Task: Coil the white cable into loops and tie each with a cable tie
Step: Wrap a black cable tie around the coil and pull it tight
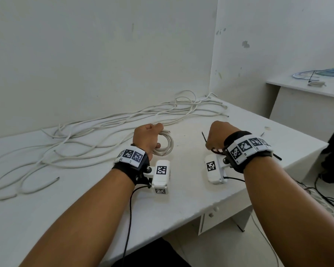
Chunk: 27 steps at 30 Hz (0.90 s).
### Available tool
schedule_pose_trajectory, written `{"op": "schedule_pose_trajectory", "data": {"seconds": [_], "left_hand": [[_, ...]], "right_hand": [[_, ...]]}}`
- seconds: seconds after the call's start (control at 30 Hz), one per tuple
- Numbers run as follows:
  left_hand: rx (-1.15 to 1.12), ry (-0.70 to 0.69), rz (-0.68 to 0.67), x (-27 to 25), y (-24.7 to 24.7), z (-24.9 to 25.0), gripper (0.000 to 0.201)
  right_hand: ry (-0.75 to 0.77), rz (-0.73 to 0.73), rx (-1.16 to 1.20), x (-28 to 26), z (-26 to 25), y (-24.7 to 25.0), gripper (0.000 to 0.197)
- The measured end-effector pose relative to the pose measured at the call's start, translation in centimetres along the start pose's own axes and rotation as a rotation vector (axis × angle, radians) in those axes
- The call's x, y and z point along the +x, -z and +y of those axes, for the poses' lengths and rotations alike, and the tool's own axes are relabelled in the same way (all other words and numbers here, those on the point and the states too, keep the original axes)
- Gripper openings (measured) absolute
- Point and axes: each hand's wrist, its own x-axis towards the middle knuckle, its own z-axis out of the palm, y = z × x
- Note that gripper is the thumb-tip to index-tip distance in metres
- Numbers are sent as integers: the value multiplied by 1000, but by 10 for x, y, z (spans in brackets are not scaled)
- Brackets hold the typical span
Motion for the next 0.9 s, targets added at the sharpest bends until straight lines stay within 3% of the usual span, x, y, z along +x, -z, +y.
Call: {"op": "schedule_pose_trajectory", "data": {"seconds": [0.2,0.4,0.5,0.77,0.9], "left_hand": [[-4,-20,38,6,38,6,18],[-15,-26,121,11,98,14,17],[-27,-27,154,15,126,11,18],[-108,-7,180,20,159,1,21],[-54,-28,155,20,156,-6,25]], "right_hand": [[283,110,158,3,-55,0,15],[397,48,304,18,-124,-19,20],[421,-1,424,21,-160,-29,28],[402,7,804,30,-218,-57,6],[365,-101,1040,24,-222,-69,2]]}}
